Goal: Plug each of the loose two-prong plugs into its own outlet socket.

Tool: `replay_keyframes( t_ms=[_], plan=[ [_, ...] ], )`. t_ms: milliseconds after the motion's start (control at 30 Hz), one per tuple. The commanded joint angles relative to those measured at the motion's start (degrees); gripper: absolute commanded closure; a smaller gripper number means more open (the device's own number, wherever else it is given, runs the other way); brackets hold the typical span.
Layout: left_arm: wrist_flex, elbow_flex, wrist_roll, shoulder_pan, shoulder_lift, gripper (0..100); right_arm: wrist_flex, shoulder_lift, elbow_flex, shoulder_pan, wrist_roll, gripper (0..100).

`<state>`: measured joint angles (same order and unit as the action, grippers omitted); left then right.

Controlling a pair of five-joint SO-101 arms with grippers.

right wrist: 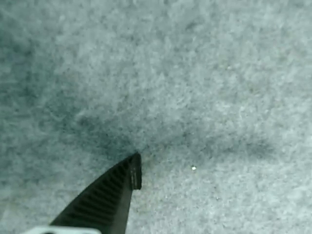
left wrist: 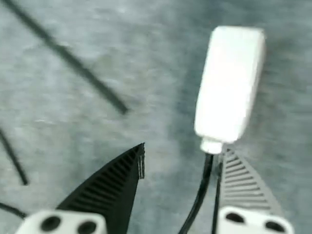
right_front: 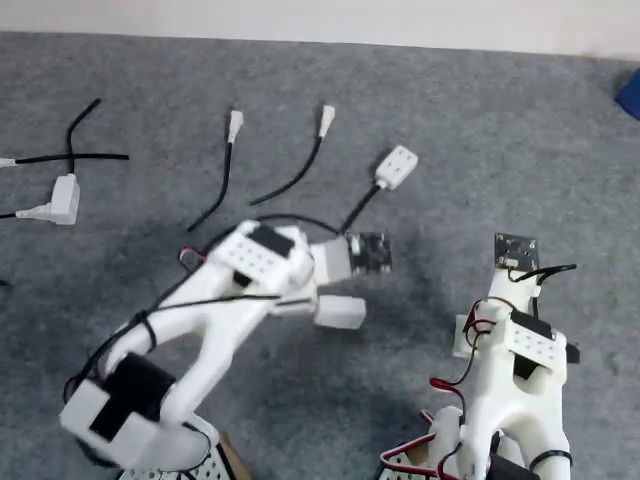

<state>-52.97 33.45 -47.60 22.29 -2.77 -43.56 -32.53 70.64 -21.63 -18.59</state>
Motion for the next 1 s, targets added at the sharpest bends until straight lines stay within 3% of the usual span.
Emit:
replay_keyframes(
  t_ms=[0, 233, 433, 700, 833, 967],
  plan=[
    [-1.76, -8.13, -1.93, -3.47, 4.00, 77, -0.13, -1.45, 0.13, 0.40, -0.70, 43.0],
    [-5.01, -19.03, -2.11, -4.09, 17.19, 77, -0.13, -1.45, 0.13, 0.57, -0.70, 43.0],
    [-8.00, -21.14, -2.29, -5.23, 22.02, 77, -0.13, -1.45, 0.13, 0.57, -0.79, 43.0],
    [-12.13, -23.25, -1.49, -16.57, 20.35, 77, -0.13, -1.45, -0.57, 0.75, -0.44, 43.0],
    [-17.67, -27.74, 4.48, -23.34, 14.64, 77, -3.21, -0.75, -6.20, 6.90, -0.18, 43.0],
    [-24.62, -27.38, 5.80, -25.63, 7.78, 77, -12.97, -0.66, -17.45, 13.93, 5.98, 43.0]
  ],
)
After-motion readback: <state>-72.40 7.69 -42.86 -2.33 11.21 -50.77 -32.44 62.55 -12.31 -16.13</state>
